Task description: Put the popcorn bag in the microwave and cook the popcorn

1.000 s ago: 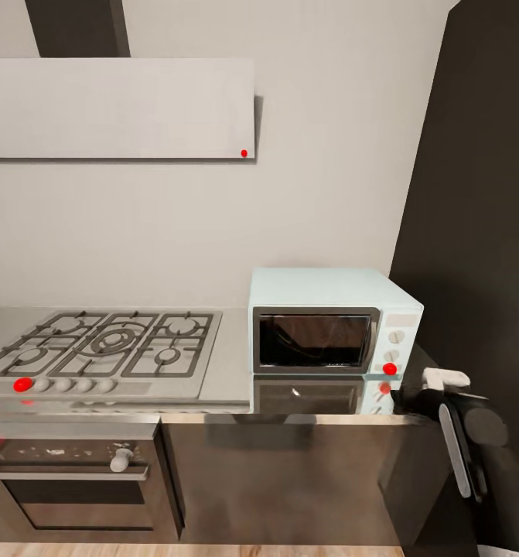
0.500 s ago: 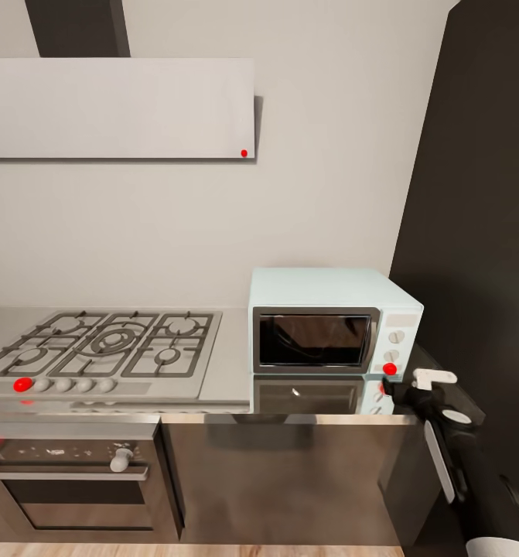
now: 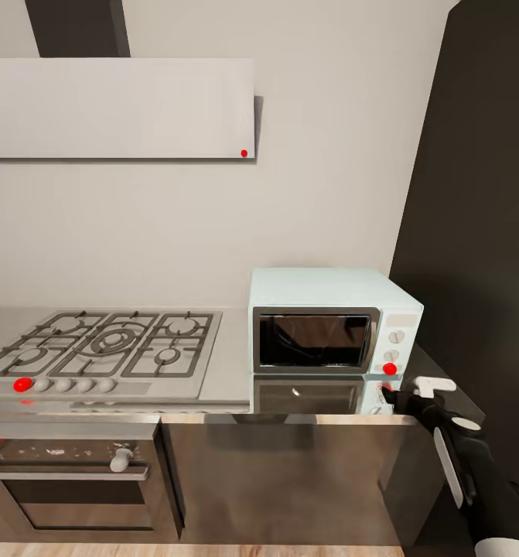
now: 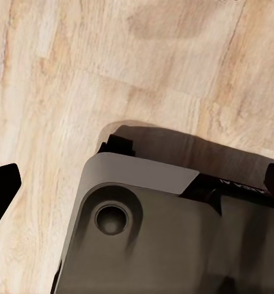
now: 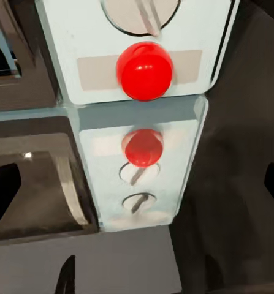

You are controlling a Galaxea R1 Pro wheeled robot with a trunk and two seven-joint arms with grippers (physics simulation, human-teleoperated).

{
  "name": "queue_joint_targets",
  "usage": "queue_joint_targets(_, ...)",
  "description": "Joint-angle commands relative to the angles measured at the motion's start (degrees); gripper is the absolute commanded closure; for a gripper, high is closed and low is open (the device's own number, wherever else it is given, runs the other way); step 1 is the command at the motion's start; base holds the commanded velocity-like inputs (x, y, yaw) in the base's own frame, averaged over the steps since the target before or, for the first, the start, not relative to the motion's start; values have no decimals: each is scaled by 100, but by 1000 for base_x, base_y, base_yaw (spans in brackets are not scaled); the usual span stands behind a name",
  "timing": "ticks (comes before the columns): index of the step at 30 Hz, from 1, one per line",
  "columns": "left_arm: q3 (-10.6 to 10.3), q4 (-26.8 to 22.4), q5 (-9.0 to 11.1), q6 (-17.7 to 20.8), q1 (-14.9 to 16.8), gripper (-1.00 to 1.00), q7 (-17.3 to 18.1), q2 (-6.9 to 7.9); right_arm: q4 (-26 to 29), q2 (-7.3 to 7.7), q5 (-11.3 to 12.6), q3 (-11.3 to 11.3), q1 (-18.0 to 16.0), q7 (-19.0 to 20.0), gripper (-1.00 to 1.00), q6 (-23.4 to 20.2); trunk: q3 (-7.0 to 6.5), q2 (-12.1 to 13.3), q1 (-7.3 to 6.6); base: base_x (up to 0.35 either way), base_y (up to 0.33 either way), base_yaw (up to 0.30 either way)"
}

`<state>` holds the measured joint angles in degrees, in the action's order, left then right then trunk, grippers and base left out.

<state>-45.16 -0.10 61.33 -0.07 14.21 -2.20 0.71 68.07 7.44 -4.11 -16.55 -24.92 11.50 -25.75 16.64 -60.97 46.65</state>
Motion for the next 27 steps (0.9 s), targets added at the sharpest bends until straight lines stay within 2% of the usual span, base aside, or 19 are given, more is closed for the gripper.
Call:
queue_joint_targets(1, -47, -2, 42, -61, 3, -100, -17, -5, 10, 0, -40, -76, -4, 50, -100, -27, 7, -5, 0, 0, 0, 0)
queue_joint_targets(6, -46, 1, 45, -273, 3, -100, -18, -9, 31, 3, -38, -141, -4, 53, -100, -32, 7, -5, 0, 7, -3, 0)
queue_joint_targets(14, -46, 1, 45, -278, 3, -100, -17, -1, 54, -5, -31, -147, -4, 45, -100, -71, 7, -5, 0, 106, -118, 0)
queue_joint_targets(27, -21, -8, 105, -329, 3, -100, -26, -4, 83, -27, -13, -71, -4, 42, -100, -82, 7, -5, 0, 13, -5, 0)
